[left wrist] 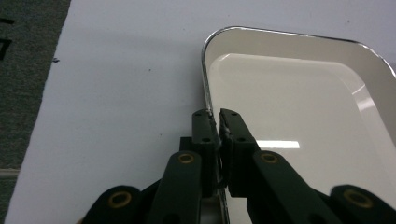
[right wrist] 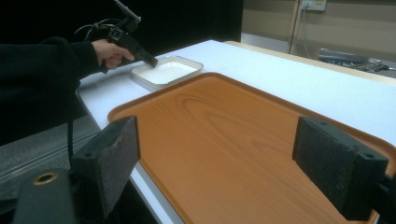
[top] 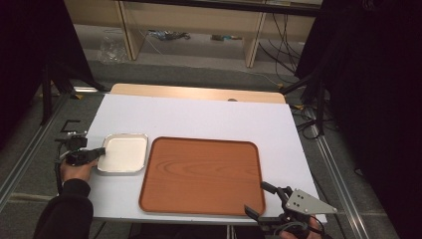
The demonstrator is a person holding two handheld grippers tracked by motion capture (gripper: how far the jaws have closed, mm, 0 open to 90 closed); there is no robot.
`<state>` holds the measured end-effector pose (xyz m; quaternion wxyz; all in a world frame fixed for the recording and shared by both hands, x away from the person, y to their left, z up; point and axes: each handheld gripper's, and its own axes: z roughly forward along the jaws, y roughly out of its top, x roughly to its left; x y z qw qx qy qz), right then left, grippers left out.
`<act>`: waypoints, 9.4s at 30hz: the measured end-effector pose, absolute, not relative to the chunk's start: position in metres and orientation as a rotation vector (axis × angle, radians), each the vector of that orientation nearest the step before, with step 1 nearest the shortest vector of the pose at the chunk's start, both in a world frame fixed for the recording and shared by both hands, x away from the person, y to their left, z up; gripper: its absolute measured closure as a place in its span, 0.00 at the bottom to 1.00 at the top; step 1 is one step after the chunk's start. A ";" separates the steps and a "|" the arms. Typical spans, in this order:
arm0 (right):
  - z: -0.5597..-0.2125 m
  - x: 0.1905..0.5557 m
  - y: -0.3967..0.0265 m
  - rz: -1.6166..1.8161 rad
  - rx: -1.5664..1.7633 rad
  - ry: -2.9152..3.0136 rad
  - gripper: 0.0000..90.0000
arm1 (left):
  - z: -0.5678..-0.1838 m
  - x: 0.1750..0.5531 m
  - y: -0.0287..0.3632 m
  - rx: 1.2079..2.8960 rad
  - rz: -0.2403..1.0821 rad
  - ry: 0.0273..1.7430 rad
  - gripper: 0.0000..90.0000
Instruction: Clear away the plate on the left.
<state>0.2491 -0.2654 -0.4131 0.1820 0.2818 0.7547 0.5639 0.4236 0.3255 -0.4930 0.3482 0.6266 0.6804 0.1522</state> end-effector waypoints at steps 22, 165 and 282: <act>-0.413 0.249 -0.265 1.599 0.795 2.130 0.18 | -0.476 0.418 0.338 1.412 0.360 1.702 0.98; -0.413 0.245 -0.264 1.620 0.841 2.154 0.19 | -0.483 0.338 0.129 2.018 -0.238 1.184 0.83; -0.414 0.249 -0.266 1.592 0.814 2.139 0.18 | -0.426 0.280 0.180 1.822 0.284 0.993 0.19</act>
